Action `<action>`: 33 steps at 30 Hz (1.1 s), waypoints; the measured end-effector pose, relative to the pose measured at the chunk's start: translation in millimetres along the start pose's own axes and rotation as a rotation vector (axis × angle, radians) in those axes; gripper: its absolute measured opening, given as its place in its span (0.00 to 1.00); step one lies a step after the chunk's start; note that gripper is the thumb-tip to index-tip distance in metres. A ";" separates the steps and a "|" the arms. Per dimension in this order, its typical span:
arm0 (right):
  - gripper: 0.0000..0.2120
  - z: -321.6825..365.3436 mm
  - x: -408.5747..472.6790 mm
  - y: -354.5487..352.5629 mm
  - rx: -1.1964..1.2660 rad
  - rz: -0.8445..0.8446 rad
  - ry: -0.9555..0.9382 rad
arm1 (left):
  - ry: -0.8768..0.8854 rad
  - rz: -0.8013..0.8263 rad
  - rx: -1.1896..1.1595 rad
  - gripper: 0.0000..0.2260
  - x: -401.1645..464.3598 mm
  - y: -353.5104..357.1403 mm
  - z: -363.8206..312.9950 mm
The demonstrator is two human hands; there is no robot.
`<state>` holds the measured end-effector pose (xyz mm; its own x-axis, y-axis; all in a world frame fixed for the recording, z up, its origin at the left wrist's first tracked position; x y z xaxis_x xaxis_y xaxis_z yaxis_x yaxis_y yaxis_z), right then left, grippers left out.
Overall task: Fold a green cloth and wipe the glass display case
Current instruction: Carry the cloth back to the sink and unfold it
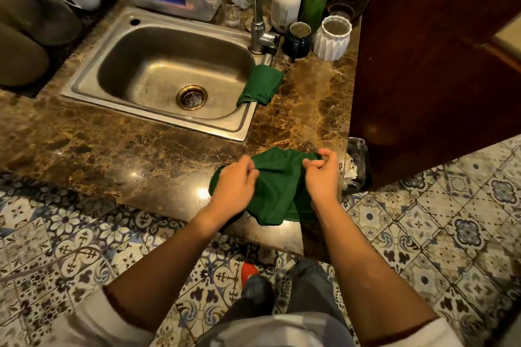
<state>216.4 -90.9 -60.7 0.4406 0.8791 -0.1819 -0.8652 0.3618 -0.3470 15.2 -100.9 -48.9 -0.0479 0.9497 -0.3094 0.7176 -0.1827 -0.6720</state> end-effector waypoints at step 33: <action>0.17 8.2 -8.0 -27.3 -0.049 0.384 0.191 | -0.563 0.111 -0.590 0.02 -3.0 -53.4 36.8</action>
<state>234.5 -105.3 -42.3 0.1289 0.8723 -0.4716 -0.9648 0.0003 -0.2631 -48.6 -103.4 -36.8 -0.1835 0.6355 -0.7500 0.9784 0.0442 -0.2019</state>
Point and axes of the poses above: each hand's wrist, its own x-axis towards the middle knuckle, its own y-axis out of the palm, z = x × y, the point moved 2 cm from there along x, towards the middle knuckle, and after that the axes turned 15 degrees about -y, right-handed, at the moved point
